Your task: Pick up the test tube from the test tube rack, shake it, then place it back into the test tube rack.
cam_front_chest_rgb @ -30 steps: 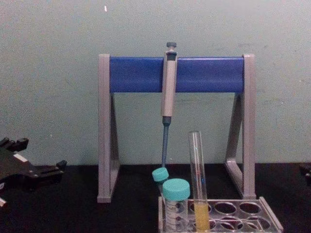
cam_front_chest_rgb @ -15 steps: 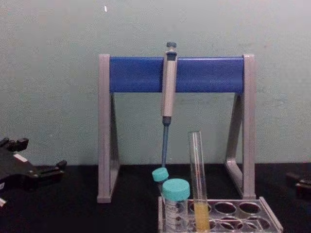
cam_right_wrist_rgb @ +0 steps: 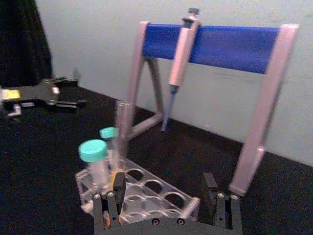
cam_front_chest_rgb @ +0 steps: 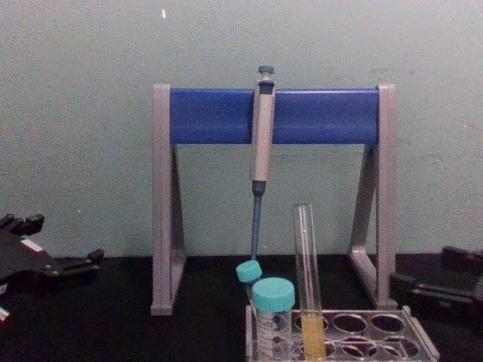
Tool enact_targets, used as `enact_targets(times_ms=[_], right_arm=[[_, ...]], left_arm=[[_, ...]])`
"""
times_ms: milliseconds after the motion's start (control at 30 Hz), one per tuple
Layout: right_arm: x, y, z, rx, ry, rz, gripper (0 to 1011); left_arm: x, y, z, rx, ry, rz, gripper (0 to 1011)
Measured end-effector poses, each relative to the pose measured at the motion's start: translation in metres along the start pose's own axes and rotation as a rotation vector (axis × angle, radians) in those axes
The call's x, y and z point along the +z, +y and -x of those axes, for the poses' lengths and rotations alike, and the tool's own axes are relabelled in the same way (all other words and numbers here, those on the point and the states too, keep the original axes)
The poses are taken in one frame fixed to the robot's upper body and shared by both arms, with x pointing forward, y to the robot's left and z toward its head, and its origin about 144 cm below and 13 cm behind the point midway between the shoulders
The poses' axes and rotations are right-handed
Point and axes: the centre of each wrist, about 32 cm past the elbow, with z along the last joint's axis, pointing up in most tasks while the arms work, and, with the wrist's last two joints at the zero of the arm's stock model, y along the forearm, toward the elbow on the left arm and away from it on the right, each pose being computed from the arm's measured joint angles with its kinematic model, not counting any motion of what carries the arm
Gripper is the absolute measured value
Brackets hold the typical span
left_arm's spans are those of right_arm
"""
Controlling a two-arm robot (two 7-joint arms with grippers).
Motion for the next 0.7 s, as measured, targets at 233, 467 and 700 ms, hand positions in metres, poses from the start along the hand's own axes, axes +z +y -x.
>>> enact_targets(times_ms=[233, 467, 700], right_arm=[[0.007, 0.011, 0.001, 0.072, 0.029, 0.013, 1000], [0.017, 0.025, 0.000, 0.144, 0.048, 0.035, 1000], [0.022, 0.045, -0.003, 0.176, 0.069, 0.055, 1000]], left_arm=[[0.000, 0.000, 0.000, 0.000, 0.000, 0.000, 1001], [0.000, 0.000, 0.000, 0.000, 0.000, 0.000, 1001], [0.000, 0.000, 0.000, 0.000, 0.000, 0.000, 1001]])
